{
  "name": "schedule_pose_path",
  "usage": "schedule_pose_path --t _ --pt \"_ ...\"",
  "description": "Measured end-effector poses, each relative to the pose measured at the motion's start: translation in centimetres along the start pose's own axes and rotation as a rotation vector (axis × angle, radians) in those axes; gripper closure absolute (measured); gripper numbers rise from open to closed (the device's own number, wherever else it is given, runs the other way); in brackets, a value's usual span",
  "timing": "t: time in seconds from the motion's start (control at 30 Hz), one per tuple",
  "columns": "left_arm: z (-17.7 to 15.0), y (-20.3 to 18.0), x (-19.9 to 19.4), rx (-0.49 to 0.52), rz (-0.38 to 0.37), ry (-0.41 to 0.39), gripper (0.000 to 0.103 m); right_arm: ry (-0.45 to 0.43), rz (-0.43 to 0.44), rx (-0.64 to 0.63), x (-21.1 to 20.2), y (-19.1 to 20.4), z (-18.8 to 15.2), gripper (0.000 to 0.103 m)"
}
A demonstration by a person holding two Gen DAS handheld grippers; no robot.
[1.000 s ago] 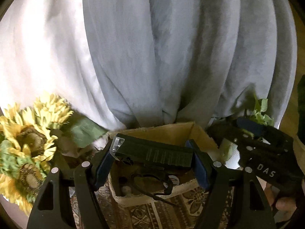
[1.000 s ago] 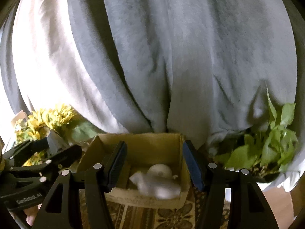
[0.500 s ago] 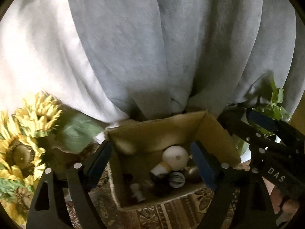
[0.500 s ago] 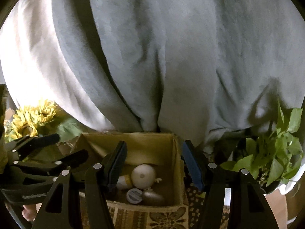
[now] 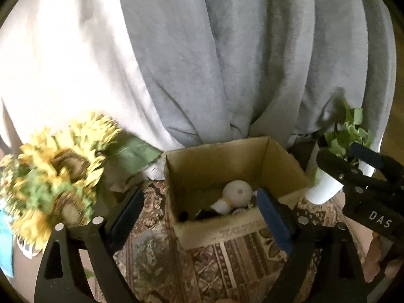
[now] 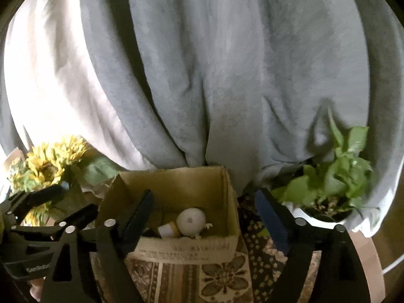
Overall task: Organize rigid objects
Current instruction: 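Withdraw both tools from the box toward the remote and wooden piece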
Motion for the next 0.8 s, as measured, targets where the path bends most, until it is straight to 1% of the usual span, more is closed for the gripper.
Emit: schedule_pose_path --t 0.1,0.2,0.33,0.5,0.7,0.8 --pt "-1.3 -0.2 -1.7 0.008 0.032 -0.014 0.007 -0.019 -0.013 -0.005 -1.8 -0.1 -0.7 0.011" --pt "-2.7 -0.5 -3.4 0.006 0.053 -0.024 0.006 -0.032 -0.011 -0.009 -3.5 -0.1 -1.6 0.009" --pt "-4.5 -0.9 -5.5 -0.001 0.087 -0.037 0.002 -0.017 0.027 -0.010 -5.2 0.3 -3.3 0.009" --pt "-6.7 -1.3 -7.6 -0.009 0.119 -0.046 0.000 -0.001 0.057 -0.012 -7.3 0.4 -5.4 0.009" --pt "-8.9 -1.8 -9.0 -0.018 0.108 -0.047 0.000 0.024 0.084 0.012 -8.9 0.1 -7.4 0.009" --pt "-10.0 -2.0 -9.2 -0.016 0.075 -0.042 0.000 0.021 0.077 0.026 -9.8 0.0 -8.3 0.009"
Point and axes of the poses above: each gripper's, at about its wrist camera, not at the fingertips, and x roughly the way its jaws point, y to its left, z to its top, the point moved 7 cm from there along x, roughly the way its jaws point
